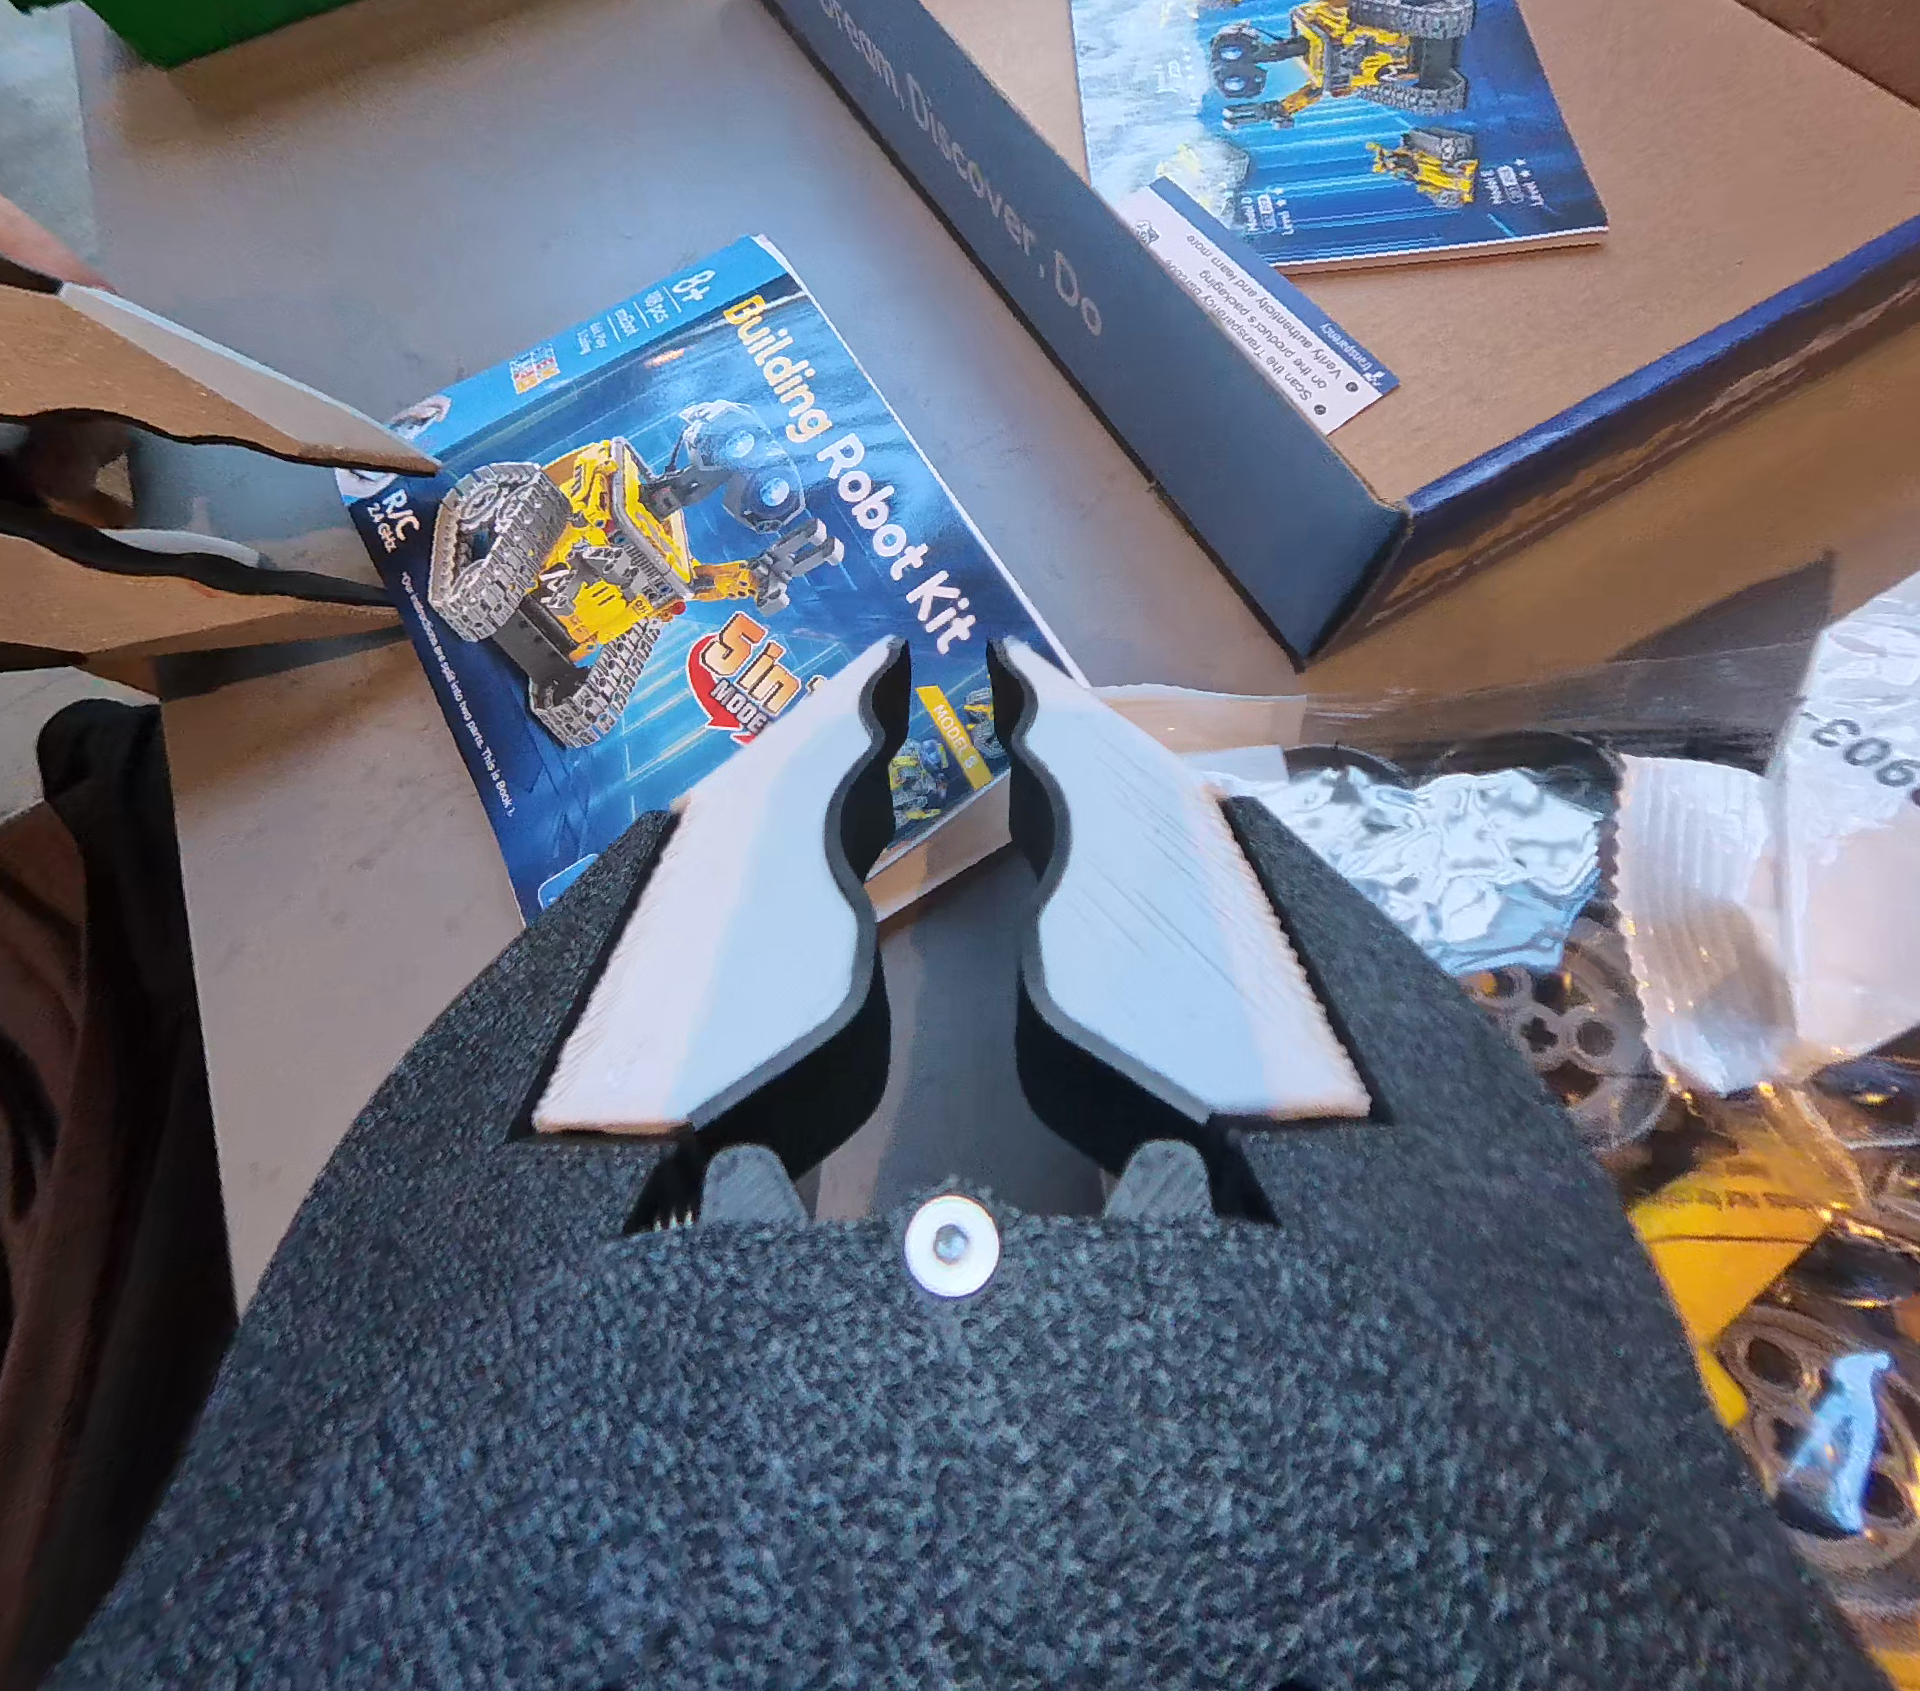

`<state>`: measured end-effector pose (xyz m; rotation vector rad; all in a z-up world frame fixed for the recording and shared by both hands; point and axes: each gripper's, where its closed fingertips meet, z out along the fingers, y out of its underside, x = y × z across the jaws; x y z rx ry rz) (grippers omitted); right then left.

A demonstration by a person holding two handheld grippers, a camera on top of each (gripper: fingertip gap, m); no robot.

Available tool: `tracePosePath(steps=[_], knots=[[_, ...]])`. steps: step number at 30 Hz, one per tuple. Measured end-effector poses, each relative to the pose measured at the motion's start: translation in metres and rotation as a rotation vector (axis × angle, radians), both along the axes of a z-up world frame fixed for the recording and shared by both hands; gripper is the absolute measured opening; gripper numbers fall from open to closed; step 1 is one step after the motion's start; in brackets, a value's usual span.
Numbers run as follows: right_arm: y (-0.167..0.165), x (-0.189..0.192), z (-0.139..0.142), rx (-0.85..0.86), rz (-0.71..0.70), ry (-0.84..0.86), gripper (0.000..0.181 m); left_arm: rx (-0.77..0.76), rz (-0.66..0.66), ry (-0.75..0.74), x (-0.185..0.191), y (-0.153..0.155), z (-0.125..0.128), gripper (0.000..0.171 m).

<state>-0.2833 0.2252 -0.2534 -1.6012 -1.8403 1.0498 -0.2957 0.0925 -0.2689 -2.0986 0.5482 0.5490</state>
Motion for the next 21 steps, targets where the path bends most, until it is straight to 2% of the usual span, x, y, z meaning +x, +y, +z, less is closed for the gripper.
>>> tracePosePath(steps=[5,13,21], knots=[[-0.001,-0.001,-0.004,0.025,-0.007,0.013,0.015,0.005,0.007,0.012,-0.002,0.000,0.001,0.028],[0.011,-0.008,0.009,0.166,-0.117,0.178,0.019,0.025,0.016,0.020,-0.005,-0.001,0.001,0.029],[0.012,-0.008,0.011,0.168,-0.126,0.194,0.022,0.033,0.022,0.029,-0.007,-0.002,0.003,0.028]])
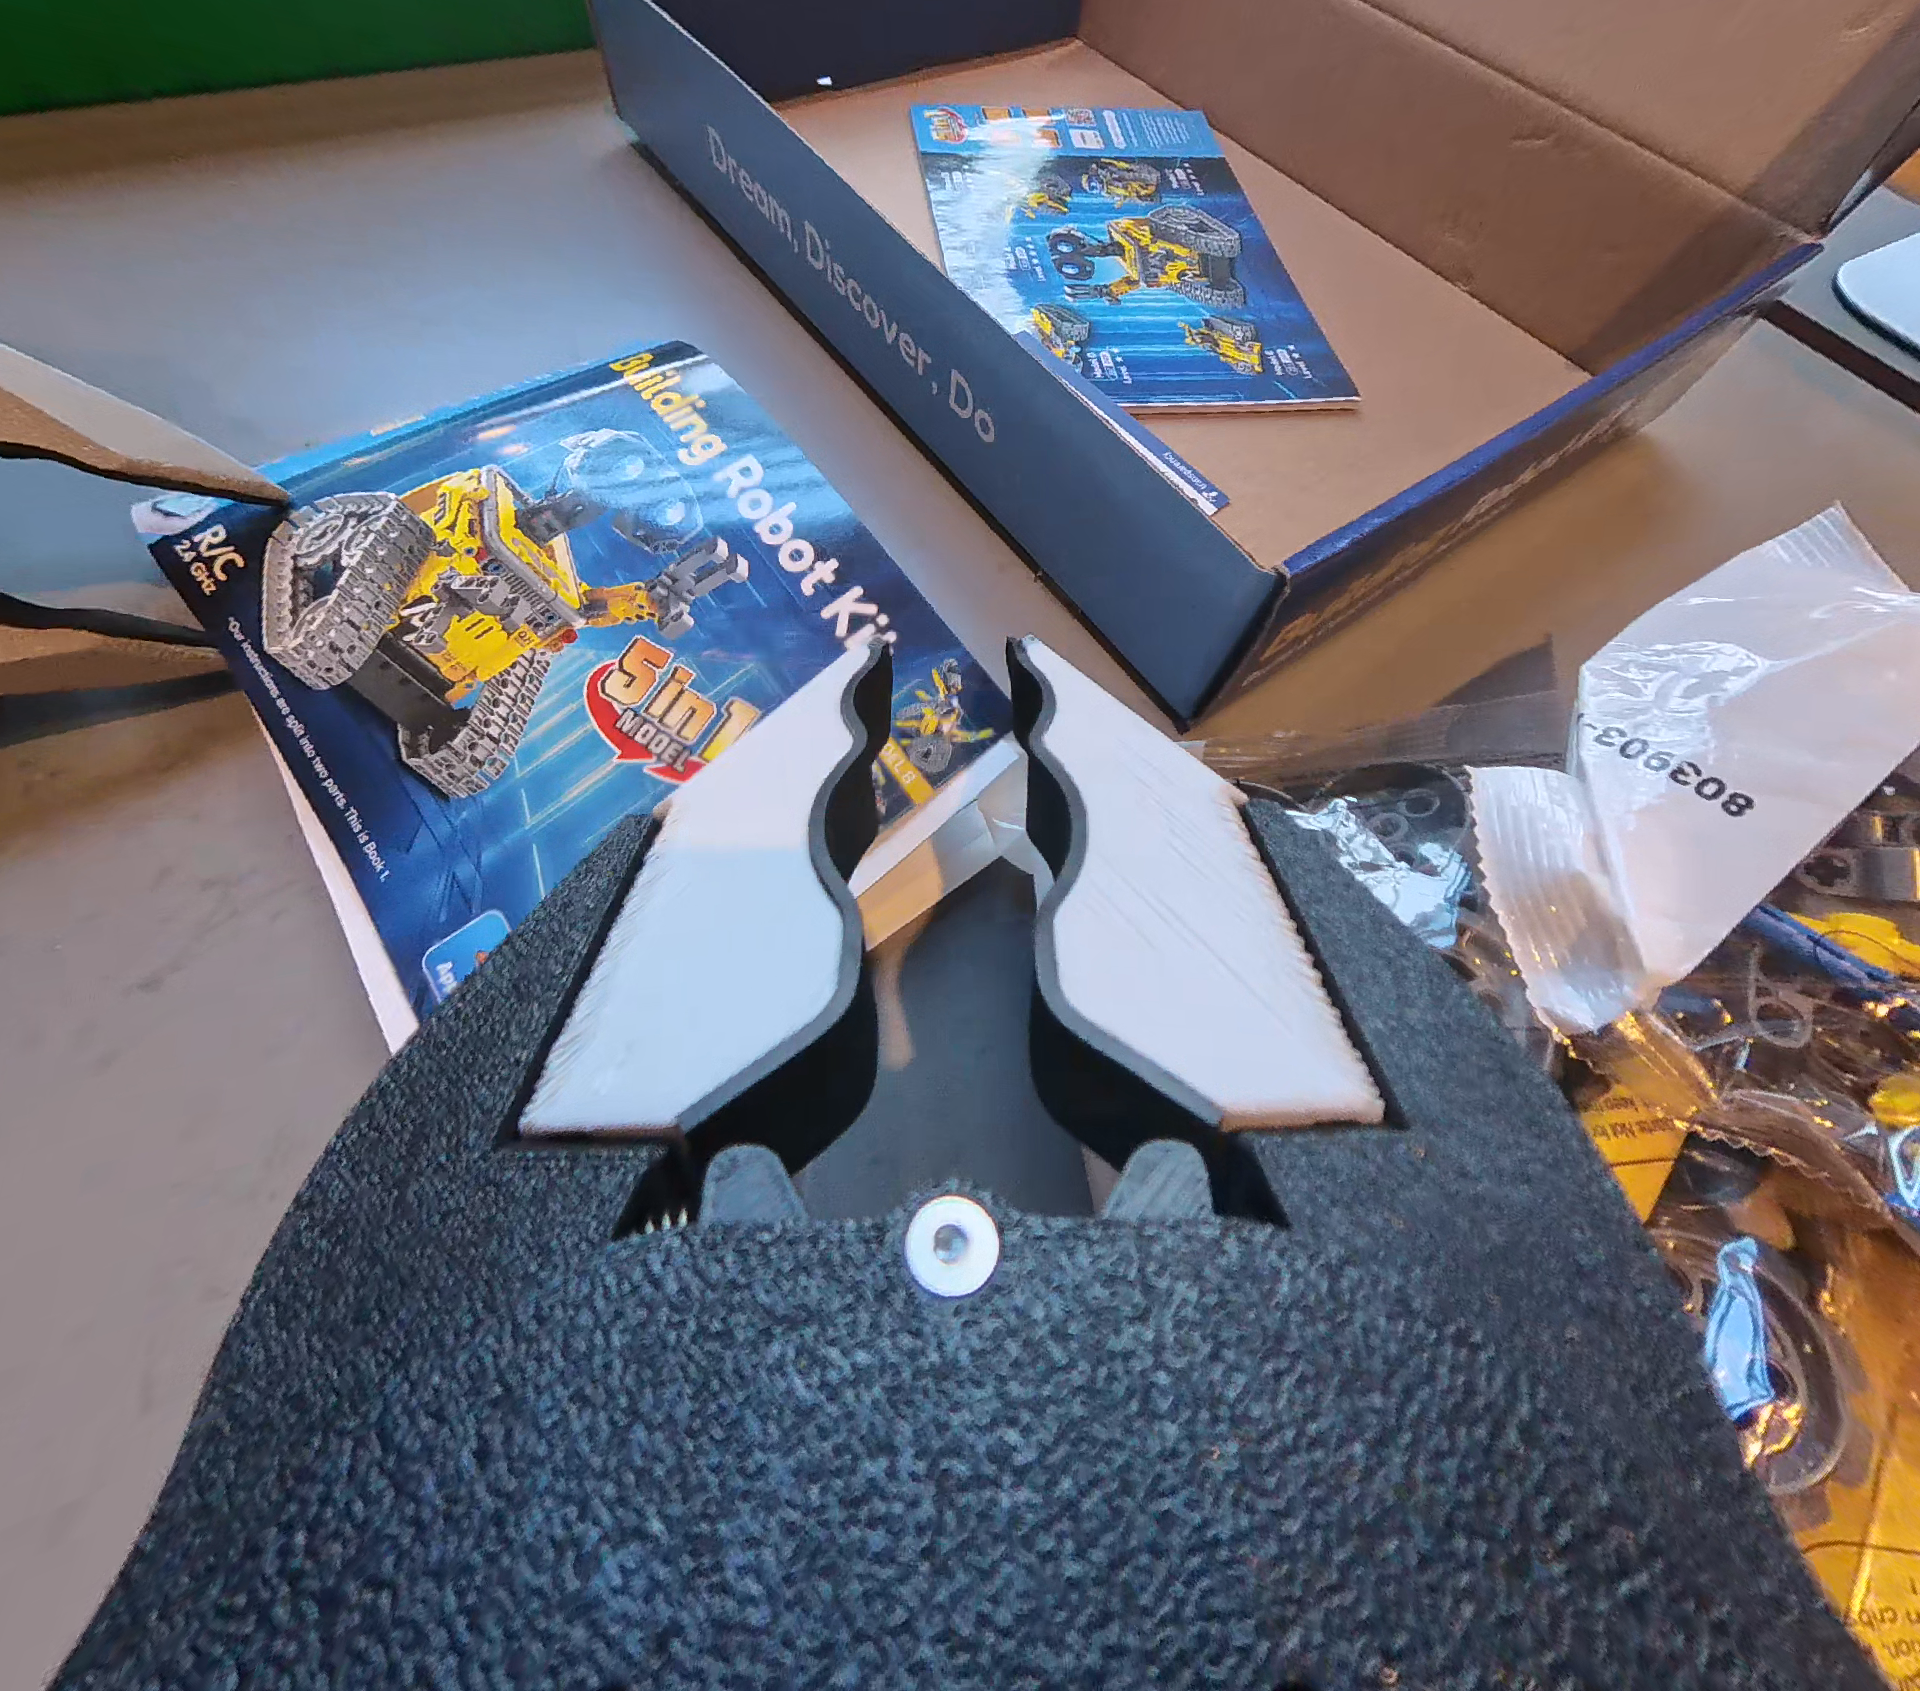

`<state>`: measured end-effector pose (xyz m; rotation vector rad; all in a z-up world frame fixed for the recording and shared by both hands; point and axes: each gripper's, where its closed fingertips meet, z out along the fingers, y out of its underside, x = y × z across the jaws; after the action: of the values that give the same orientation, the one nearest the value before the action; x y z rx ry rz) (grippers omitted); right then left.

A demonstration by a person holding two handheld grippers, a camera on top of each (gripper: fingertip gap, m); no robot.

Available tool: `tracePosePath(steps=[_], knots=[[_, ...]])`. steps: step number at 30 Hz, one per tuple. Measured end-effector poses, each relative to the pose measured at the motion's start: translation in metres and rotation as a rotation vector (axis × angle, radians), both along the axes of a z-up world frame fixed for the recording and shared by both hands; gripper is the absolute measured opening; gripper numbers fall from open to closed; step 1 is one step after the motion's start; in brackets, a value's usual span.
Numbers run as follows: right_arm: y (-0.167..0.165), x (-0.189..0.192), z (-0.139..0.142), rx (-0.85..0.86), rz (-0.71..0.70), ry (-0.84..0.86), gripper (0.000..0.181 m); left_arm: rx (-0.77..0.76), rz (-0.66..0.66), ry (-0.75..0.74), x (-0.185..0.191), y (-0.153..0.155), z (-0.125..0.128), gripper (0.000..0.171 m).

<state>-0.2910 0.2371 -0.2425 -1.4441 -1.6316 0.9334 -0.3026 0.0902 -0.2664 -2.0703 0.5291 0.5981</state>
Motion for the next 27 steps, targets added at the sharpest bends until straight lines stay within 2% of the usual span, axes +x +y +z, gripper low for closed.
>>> tracePosePath(steps=[9,17,20,27], knots=[[0.000,0.001,0.005,0.019,-0.008,0.034,0.021,0.066,0.067,-0.013,-0.016,-0.003,0.014,0.026],[-0.009,0.002,0.004,0.042,0.022,0.024,0.017,0.137,0.203,-0.091,-0.044,-0.012,0.027,0.020],[-0.027,-0.001,-0.003,0.085,0.081,-0.029,0.017,0.133,0.266,-0.101,-0.060,-0.019,0.026,0.020],[-0.089,-0.040,-0.012,0.064,0.150,-0.100,0.017,0.132,0.388,-0.290,-0.084,-0.034,0.018,0.022]])
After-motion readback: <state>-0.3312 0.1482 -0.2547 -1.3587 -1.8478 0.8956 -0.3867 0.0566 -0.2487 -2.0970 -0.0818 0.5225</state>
